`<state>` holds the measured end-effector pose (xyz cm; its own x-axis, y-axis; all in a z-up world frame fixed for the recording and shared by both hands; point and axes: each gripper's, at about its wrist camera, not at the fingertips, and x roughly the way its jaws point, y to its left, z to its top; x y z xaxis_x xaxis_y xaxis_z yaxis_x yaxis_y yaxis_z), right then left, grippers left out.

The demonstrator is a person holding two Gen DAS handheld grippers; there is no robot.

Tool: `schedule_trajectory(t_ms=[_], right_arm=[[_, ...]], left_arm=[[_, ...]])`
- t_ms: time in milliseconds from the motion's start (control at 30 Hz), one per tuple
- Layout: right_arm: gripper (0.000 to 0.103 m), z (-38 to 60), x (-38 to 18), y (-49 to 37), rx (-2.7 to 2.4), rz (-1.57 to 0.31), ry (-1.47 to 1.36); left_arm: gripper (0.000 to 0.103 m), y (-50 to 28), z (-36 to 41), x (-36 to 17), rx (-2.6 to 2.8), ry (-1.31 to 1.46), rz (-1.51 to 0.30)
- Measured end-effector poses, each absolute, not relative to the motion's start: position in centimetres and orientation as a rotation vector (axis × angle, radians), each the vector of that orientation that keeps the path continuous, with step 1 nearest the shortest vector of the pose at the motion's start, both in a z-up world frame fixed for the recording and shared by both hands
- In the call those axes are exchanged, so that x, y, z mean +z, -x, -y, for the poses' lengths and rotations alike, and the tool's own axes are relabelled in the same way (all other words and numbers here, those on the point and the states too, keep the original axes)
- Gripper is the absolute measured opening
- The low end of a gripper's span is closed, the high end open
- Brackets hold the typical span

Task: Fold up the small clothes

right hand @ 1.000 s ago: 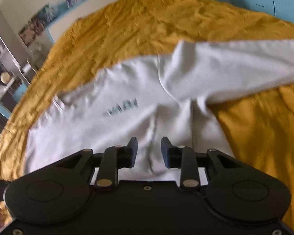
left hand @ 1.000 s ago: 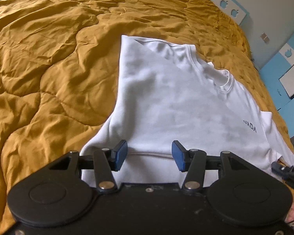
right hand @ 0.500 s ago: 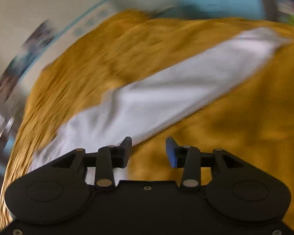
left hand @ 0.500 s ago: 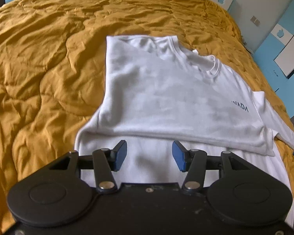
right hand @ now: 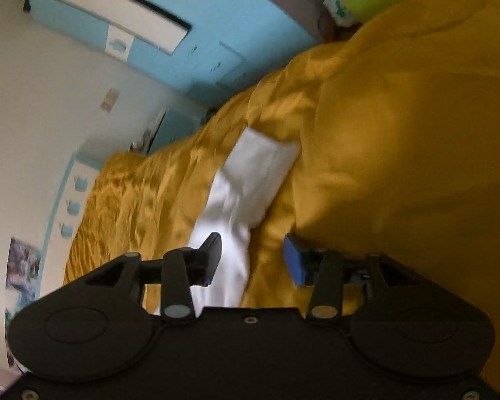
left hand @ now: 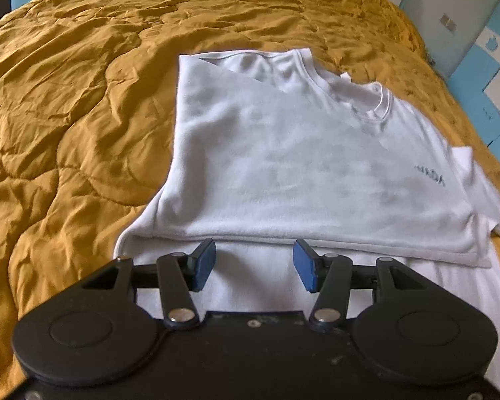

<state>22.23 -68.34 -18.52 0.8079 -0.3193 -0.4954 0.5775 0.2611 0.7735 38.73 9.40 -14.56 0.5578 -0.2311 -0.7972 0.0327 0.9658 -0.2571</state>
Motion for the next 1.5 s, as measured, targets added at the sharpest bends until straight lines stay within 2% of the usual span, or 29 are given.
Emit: schedule_trajectory(t_ms=[267, 300, 333, 367, 600, 800, 967, 1033, 1067, 1100, 1133, 1233, 1500], right_arm=[[0.042, 69.4, -17.5, -24.9, -0.691, -0.302, -1.002], [0.037, 69.3, -17.3, -24.7, -0.687, -0.303, -0.988], [0.018, 69.2, -17.1, -24.6, -0.683, -0.297, -0.969], [0.014, 69.3, -17.0, -24.6, -0.682, -0.293, -0.953], [0.012, 64.9, -11.6, -26.1, -0.556, -0.219, -0.766], [0.011, 52.7, -3.7, -28.4, -0.122, -0.155, -0.696], [0.011, 35.7, -0.1, -30.0, 0.345, -0.194, -0.611], [0.018, 29.5, -0.6, -30.6, 0.487, -0.281, -0.589], [0.028, 27.0, -1.2, -31.1, 0.541, -0.349, -0.564], [0.048, 24.5, -2.0, -31.4, 0.569, -0.412, -0.531], [0.052, 23.2, -2.8, -31.2, 0.556, -0.437, -0.513], [0.052, 23.0, -5.3, -30.6, 0.523, -0.508, -0.516], [0.053, 36.7, -11.1, -28.5, 0.117, -0.637, -0.679]], left_arm=[[0.053, -39.5, -8.0, -15.3, -0.163, 0.106, -0.951], [0.053, -39.5, -8.0, -15.3, -0.165, 0.109, -0.950], [0.053, -39.5, -8.2, -15.3, -0.166, 0.115, -0.950], [0.053, -39.5, -8.3, -15.2, -0.165, 0.124, -0.951], [0.053, -38.8, -10.3, -14.5, -0.130, 0.192, -0.952], [0.053, -37.6, -11.4, -13.2, -0.143, 0.239, -0.922], [0.053, -37.1, -12.1, -12.5, -0.142, 0.274, -0.900], [0.053, -37.1, -12.3, -12.3, -0.142, 0.292, -0.891], [0.053, -37.1, -12.3, -12.3, -0.144, 0.300, -0.891], [0.053, -37.2, -12.3, -12.3, -0.150, 0.311, -0.890], [0.053, -37.3, -12.3, -12.3, -0.157, 0.323, -0.890], [0.053, -37.9, -12.2, -12.8, -0.170, 0.347, -0.897], [0.053, -39.4, -11.9, -13.9, -0.126, 0.418, -0.867]])
